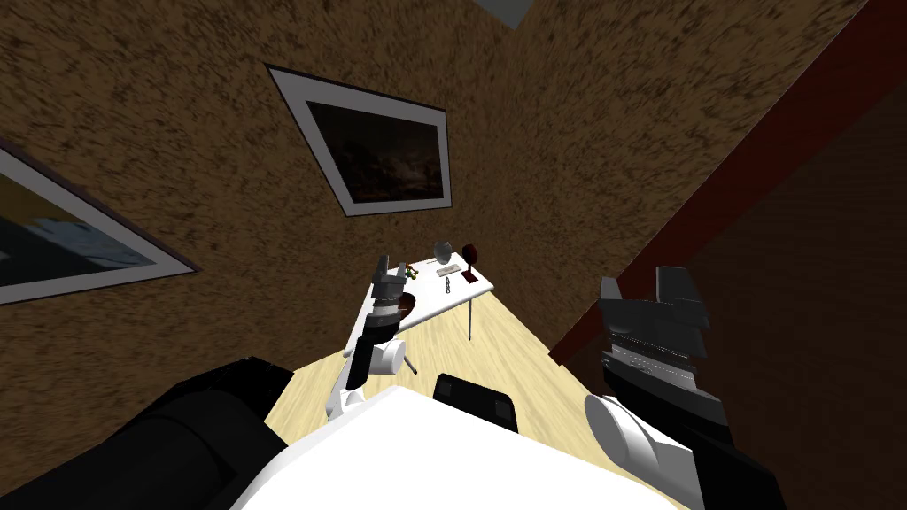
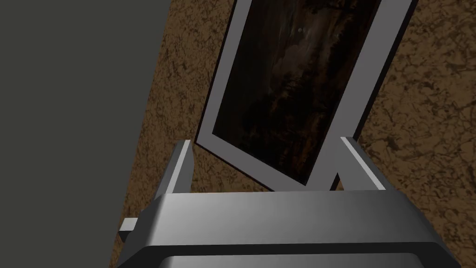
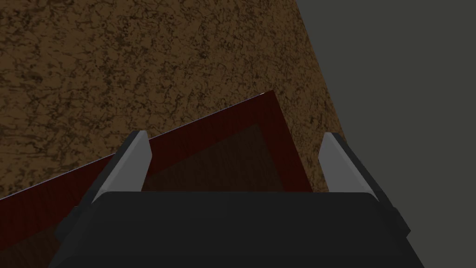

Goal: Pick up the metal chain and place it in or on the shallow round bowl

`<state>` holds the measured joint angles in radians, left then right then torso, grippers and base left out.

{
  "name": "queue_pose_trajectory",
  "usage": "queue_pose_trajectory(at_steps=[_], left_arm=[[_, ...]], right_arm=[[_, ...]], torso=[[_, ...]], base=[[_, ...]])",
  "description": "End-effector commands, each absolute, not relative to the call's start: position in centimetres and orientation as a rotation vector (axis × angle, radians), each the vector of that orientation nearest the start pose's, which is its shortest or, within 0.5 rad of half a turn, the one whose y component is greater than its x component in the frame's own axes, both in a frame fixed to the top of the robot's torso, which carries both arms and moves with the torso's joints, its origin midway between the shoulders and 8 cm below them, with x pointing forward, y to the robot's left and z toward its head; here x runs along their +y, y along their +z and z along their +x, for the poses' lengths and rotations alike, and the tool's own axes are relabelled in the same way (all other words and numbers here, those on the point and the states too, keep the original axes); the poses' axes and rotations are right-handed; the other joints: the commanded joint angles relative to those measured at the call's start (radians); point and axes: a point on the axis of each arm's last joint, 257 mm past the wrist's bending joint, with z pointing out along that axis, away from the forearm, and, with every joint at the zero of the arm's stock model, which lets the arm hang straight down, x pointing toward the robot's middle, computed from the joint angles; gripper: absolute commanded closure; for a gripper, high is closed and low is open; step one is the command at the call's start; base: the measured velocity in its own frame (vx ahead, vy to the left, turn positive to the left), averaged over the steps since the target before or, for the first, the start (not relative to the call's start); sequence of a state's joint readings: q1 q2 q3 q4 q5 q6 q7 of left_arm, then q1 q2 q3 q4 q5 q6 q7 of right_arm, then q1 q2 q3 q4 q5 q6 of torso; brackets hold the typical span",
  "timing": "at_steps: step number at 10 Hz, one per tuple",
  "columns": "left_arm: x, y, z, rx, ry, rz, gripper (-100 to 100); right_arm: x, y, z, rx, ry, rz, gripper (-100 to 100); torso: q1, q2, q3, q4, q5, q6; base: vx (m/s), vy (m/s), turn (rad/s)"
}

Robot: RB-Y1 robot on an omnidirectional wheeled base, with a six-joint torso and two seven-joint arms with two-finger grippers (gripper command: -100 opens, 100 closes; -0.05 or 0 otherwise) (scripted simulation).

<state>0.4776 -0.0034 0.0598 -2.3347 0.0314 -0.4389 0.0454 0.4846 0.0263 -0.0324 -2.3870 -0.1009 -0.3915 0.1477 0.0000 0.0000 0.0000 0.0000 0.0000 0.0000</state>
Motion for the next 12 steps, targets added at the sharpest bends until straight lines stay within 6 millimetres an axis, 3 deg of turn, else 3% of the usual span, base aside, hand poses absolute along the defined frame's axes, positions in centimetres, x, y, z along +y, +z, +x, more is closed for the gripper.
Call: queue_pose_trajectory(at_steps=[1,6,12], left_arm=[[30.0,4.2,34.4,0.599,-1.315,-0.667,-100],[33.0,1.3,36.8,0.702,-1.287,-0.737,-100],[41.8,-4.5,39.3,0.708,-1.221,-1.017,-100]], right_arm=[[-29.9,5.6,33.6,0.562,1.211,0.668,0],[-29.9,5.7,33.6,0.562,1.211,0.668,0],[-29.9,5.7,33.6,0.562,1.211,0.668,0]], torso=[[0.000,0.000,0.000,0.000,0.000,0.000],[-0.008,0.001,0.000,0.000,-0.002,0.000],[-0.013,0.002,0.001,0.000,-0.003,0.000]], base=[[0.001,-0.025,-0.014],[-0.006,-0.095,-0.030],[-0.015,-0.179,-0.048]])
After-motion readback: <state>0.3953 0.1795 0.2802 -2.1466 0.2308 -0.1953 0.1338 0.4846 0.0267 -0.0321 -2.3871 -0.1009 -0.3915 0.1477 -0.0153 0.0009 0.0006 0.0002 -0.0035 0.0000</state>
